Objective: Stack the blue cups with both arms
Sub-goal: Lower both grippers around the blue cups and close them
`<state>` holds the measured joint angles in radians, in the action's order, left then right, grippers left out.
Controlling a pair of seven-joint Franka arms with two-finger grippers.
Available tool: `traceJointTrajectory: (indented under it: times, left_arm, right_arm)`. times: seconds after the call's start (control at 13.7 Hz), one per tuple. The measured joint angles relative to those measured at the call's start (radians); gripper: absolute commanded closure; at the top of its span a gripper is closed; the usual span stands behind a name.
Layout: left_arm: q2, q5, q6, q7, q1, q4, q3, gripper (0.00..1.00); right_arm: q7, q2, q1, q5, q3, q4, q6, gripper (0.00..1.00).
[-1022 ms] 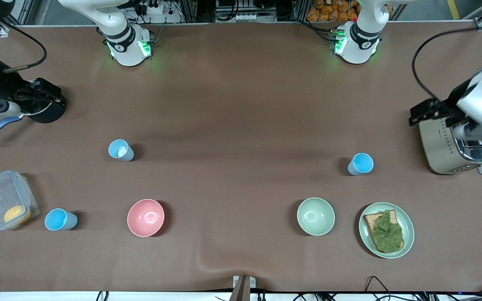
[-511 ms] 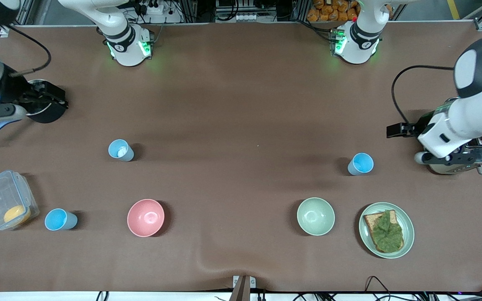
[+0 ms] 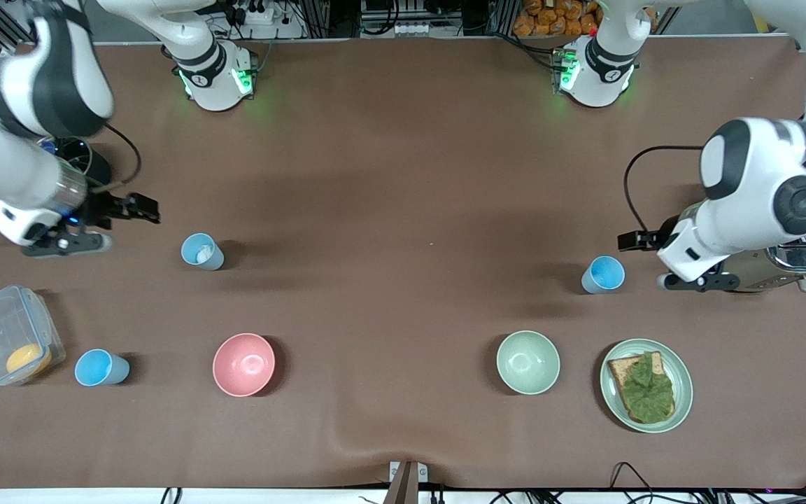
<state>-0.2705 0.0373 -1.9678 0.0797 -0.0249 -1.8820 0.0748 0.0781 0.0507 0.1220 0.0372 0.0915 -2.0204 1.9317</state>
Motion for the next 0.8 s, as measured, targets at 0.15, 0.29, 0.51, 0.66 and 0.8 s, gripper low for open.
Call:
traceJointTrajectory:
  times: [0.15,0.29,0.51,0.66,0.8]
  left_arm:
    - [-0.049,0.000,-0.067,0.000,0.000,-0.002,0.000,0.00]
    - [-0.095,0.000,-0.126,0.000,-0.002,-0.003,0.001,0.00]
    - [-0.140,0.000,-0.157,0.000,-0.003,-0.002,0.001,0.00]
    - [-0.160,0.000,-0.175,0.000,0.001,-0.002,0.000,0.00]
    - [-0.180,0.000,-0.193,0.000,0.002,-0.002,-0.001,0.00]
  right_arm:
    - [0.000,0.021,0.000,0.000,0.001,-0.049,0.047,0.00]
    - [0.000,0.057,-0.004,0.000,0.003,-0.062,0.080,0.02]
    - [0.043,0.151,-0.043,0.002,0.004,-0.069,0.156,0.06]
    - [0.095,0.212,-0.080,0.034,0.004,-0.069,0.194,0.08]
    - [0.110,0.262,-0.091,0.063,0.004,-0.069,0.224,0.09]
